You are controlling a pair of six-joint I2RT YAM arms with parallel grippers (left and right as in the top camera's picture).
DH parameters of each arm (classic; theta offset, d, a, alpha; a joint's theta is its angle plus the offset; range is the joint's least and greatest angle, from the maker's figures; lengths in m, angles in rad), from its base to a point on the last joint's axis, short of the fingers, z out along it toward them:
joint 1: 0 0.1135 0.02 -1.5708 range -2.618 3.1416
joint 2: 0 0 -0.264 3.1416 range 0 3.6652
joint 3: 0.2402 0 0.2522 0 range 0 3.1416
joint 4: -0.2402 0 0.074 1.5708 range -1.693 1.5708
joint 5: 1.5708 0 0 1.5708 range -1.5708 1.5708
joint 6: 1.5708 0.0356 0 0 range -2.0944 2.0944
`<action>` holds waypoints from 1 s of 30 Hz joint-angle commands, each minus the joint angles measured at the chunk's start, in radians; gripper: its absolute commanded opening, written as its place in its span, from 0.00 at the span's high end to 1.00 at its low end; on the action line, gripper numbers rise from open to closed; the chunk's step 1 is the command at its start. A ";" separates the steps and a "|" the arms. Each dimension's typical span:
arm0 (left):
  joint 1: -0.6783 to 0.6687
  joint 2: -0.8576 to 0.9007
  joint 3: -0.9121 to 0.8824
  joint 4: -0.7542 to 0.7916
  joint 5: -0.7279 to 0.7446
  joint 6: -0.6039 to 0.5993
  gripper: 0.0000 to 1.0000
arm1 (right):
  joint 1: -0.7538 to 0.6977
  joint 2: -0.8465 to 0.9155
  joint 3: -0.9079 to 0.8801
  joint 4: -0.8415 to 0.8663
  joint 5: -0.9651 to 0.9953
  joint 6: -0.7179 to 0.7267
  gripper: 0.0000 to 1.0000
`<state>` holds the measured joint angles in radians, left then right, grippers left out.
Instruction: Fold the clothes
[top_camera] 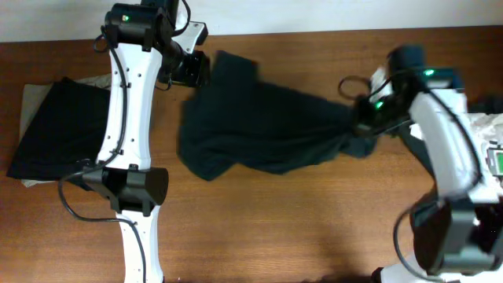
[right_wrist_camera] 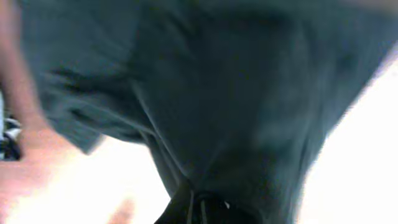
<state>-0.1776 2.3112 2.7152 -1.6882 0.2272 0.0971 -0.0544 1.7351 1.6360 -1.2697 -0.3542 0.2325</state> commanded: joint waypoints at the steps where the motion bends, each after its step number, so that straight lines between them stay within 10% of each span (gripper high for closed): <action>1: -0.018 -0.031 -0.075 0.000 -0.006 0.033 0.41 | 0.003 0.012 0.036 0.077 0.030 -0.016 0.96; 4: -0.055 -0.031 -0.249 0.000 -0.007 0.034 0.41 | 0.002 0.082 0.035 0.221 0.110 -0.011 0.89; 5: -0.070 -0.031 -0.331 0.000 -0.006 0.053 0.41 | 0.001 0.117 0.035 0.273 0.183 -0.011 0.10; 6: -0.083 -0.031 -0.417 0.000 -0.006 0.055 0.41 | -0.006 0.141 0.035 0.277 0.220 -0.011 0.01; 18: -0.176 -0.031 -0.998 0.243 0.066 0.011 0.43 | -0.020 0.147 -0.071 0.017 0.212 -0.045 0.01; 20: -0.176 -0.031 -1.055 0.317 0.066 -0.016 0.50 | -0.020 0.147 -0.077 0.017 0.212 -0.045 0.01; 23: -0.176 -0.031 -1.098 0.450 0.061 -0.017 0.99 | -0.020 0.147 -0.077 0.021 0.213 -0.045 0.01; 30: -0.005 -0.203 -0.844 0.230 -0.132 -0.017 1.00 | -0.020 0.147 -0.096 0.020 0.212 -0.045 0.01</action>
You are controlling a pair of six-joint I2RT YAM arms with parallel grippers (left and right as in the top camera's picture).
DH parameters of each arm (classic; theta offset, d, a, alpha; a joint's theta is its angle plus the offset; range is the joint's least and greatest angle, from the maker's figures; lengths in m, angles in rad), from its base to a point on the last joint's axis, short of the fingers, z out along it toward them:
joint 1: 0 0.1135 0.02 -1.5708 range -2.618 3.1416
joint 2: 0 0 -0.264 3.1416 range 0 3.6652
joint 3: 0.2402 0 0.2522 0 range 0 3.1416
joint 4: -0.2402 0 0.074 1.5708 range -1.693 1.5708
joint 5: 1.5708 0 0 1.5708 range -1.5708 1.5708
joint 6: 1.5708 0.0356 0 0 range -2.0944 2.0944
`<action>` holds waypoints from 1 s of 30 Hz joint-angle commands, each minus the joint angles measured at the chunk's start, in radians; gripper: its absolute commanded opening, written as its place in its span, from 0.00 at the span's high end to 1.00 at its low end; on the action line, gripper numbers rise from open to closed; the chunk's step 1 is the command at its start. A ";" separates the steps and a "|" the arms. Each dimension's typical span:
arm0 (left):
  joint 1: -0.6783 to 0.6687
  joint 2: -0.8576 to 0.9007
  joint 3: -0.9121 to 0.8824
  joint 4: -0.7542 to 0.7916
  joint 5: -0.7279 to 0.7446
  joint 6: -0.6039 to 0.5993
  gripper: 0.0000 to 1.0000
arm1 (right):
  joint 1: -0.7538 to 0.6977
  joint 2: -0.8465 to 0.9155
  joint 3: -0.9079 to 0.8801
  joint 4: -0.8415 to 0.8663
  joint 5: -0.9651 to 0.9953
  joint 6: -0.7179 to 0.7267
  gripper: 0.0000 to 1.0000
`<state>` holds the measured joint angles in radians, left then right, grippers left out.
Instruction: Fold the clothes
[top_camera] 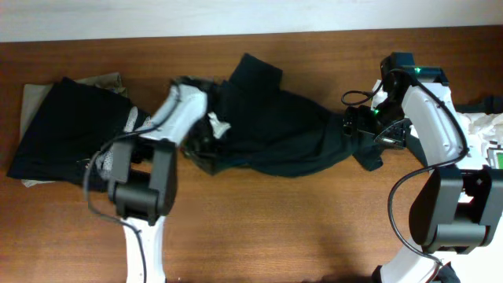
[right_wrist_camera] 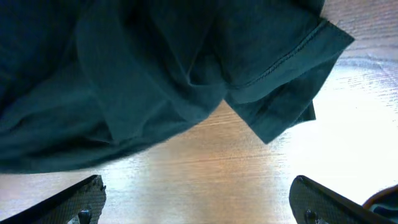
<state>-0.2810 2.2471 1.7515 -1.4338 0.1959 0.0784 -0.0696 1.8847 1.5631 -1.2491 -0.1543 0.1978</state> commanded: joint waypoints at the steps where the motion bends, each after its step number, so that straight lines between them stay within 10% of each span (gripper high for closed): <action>1: 0.132 -0.183 0.150 -0.025 -0.119 0.002 0.99 | -0.005 -0.002 -0.038 0.002 0.012 -0.010 0.01; 16: 0.223 -0.312 0.167 -0.003 -0.127 0.005 1.00 | 0.105 0.000 -0.407 0.450 -0.280 -0.060 0.26; 17: 0.223 -0.312 0.167 -0.010 -0.141 0.005 0.99 | 0.116 0.000 -0.409 0.438 -0.276 -0.086 0.70; 19: 0.223 -0.312 0.167 -0.015 -0.145 0.005 1.00 | 0.084 -0.013 -0.385 0.441 -0.223 -0.085 0.96; 22: 0.225 -0.312 0.167 -0.023 -0.183 0.005 1.00 | -0.062 -0.050 -0.227 0.356 -0.182 -0.082 0.96; 26: 0.225 -0.312 0.167 -0.018 -0.186 0.005 1.00 | -0.153 -0.050 -0.118 0.241 -0.182 -0.085 0.40; 30: 0.228 -0.312 0.167 -0.016 -0.185 0.005 1.00 | -0.041 -0.048 -0.161 0.183 -0.290 -0.139 0.39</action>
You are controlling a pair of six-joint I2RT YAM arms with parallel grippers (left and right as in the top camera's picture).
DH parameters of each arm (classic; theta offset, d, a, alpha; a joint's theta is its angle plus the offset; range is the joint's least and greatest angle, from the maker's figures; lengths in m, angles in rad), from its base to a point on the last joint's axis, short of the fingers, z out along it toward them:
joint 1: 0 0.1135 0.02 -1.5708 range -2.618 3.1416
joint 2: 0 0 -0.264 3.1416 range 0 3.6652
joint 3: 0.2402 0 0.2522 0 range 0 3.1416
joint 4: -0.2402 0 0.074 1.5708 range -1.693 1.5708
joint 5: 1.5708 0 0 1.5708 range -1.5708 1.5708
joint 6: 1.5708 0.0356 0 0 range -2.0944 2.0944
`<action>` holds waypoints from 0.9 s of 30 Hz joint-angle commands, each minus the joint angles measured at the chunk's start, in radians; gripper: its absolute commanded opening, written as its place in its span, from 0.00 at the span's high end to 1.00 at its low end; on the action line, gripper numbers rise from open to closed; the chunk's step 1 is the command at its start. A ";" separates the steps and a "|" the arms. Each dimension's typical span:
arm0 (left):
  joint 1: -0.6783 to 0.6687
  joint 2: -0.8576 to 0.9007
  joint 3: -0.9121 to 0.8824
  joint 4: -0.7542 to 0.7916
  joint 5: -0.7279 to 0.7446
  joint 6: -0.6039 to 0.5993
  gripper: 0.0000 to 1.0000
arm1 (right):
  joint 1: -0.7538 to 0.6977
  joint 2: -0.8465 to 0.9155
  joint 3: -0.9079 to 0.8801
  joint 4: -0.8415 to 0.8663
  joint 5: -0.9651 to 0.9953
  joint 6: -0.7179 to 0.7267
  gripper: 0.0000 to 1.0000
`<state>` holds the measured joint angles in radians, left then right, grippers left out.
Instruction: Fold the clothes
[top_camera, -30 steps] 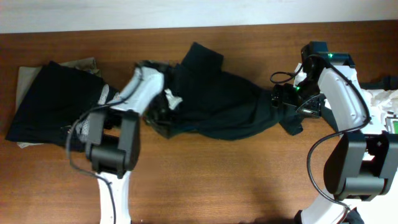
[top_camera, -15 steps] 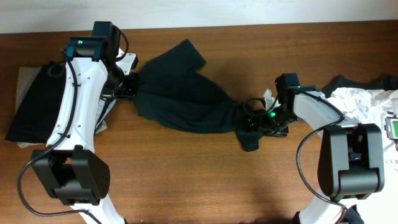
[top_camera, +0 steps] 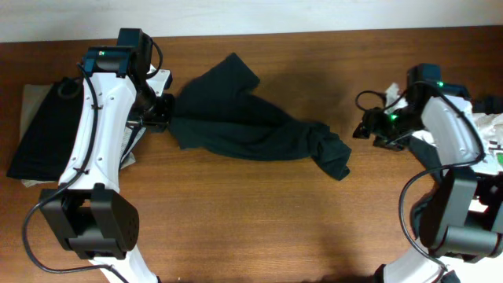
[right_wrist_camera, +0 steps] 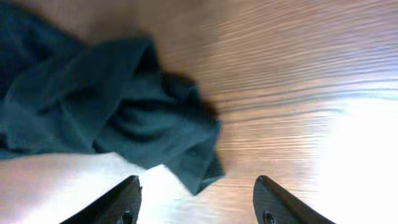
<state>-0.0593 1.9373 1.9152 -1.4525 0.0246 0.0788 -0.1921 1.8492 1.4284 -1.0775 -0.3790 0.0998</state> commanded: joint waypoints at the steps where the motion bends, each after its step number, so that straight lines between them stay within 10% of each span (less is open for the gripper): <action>1: 0.006 -0.002 0.003 0.008 -0.014 0.005 0.99 | 0.129 -0.011 -0.037 0.035 -0.064 -0.041 0.39; 8: 0.006 -0.002 0.003 0.011 -0.014 0.005 0.98 | 0.356 0.040 -0.135 0.295 0.097 0.127 0.31; 11: 0.006 -0.002 0.003 0.011 -0.014 0.005 0.98 | 0.351 0.050 -0.130 0.335 0.127 0.139 0.88; 13: 0.006 -0.002 0.003 0.010 -0.015 0.005 0.98 | 0.314 0.024 -0.084 0.297 0.190 0.138 0.96; 17: 0.043 -0.002 0.003 0.007 -0.032 0.005 0.98 | 0.157 -0.035 0.122 0.081 0.306 0.047 0.96; 18: 0.058 -0.002 0.003 0.007 -0.032 0.005 0.98 | 0.124 -0.035 0.163 0.059 0.306 0.017 0.86; 19: 0.072 -0.002 0.003 0.007 -0.023 0.005 0.99 | 0.090 -0.035 0.179 0.058 0.292 0.012 0.44; 27: 0.075 -0.002 0.003 0.012 -0.018 0.005 0.98 | 0.134 -0.023 0.018 0.050 0.022 -0.033 0.45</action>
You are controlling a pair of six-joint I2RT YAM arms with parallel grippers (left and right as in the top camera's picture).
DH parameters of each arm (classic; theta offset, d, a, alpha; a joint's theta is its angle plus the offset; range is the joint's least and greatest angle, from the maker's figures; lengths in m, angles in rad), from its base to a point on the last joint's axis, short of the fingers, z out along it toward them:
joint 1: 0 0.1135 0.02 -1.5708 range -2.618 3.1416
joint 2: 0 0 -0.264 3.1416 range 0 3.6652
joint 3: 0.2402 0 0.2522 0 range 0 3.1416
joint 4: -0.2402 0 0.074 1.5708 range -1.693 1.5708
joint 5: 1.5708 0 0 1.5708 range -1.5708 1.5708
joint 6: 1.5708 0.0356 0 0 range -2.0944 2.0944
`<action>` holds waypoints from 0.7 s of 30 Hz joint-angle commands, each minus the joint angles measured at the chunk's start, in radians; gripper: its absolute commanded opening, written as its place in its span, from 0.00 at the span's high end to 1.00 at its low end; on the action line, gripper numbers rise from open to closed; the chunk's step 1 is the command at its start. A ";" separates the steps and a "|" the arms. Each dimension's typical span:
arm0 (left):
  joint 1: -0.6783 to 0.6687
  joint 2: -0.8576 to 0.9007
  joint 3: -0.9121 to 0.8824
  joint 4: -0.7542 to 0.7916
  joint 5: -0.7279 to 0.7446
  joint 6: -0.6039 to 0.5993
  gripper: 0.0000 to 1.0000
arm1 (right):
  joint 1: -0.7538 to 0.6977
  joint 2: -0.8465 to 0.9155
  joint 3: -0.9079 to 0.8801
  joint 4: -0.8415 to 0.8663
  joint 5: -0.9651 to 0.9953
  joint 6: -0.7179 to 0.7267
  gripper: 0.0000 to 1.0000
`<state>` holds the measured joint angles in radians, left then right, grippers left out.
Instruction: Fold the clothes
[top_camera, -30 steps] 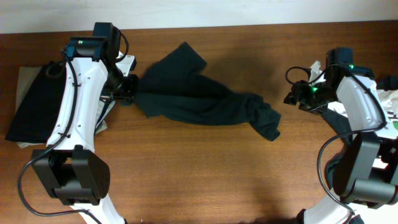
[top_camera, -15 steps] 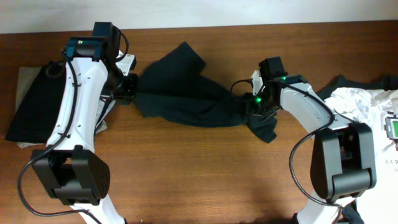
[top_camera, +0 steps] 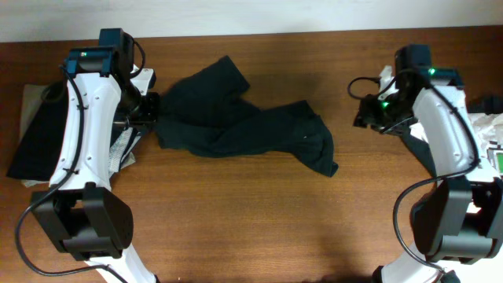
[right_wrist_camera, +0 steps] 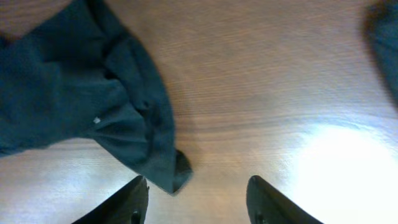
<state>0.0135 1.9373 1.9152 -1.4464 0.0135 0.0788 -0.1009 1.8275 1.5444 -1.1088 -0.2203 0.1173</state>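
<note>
A dark teal garment [top_camera: 236, 126] lies crumpled across the middle of the wooden table [top_camera: 236, 228]. Its right end forms a folded lump [top_camera: 318, 153]. My left gripper [top_camera: 149, 110] sits at the garment's left edge and looks shut on it. My right gripper [top_camera: 365, 114] hangs open and empty over bare wood, to the right of the garment. In the right wrist view the garment [right_wrist_camera: 93, 93] fills the upper left. Its corner reaches down close to the left finger [right_wrist_camera: 134, 202], and nothing lies between the fingers of the right gripper [right_wrist_camera: 199, 205].
A stack of folded dark clothes [top_camera: 55, 126] rests on a beige cloth [top_camera: 30, 98] at the far left. More dark fabric [top_camera: 420, 149] and white items [top_camera: 487, 118] lie at the right edge under my right arm.
The garment has shifted a little to the left and bunched up, its right end now a broader lump. My left gripper moved slightly left and back. My open right gripper moved slightly toward the far side.
First the garment hung stretched between both grippers. Then my right gripper was open with the garment's right end lying free, and my left arm was low at the left part. Later my left gripper held the left edge, with the garment lying further left, as it does now.
</note>
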 commanded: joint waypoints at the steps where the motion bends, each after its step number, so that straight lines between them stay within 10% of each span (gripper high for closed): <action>1: 0.002 -0.002 0.003 0.006 -0.007 0.005 0.98 | 0.061 0.002 -0.140 0.146 -0.164 -0.059 0.45; 6: 0.002 -0.002 0.003 0.005 0.003 0.005 0.92 | 0.218 0.016 -0.363 0.622 -0.164 -0.058 0.44; 12: 0.002 -0.002 0.003 0.004 0.016 0.005 0.75 | 0.259 0.072 -0.363 0.629 -0.013 0.003 0.43; 16: 0.002 -0.002 0.003 0.001 0.097 0.005 0.60 | 0.251 0.068 -0.347 0.607 -0.038 0.003 0.96; 21: -0.004 -0.002 0.003 -0.014 0.114 0.005 0.59 | 0.205 -0.055 -0.241 0.502 -0.037 0.002 0.86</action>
<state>0.0135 1.9373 1.9152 -1.4586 0.0971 0.0826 0.1234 1.8622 1.2461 -0.6022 -0.2550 0.1200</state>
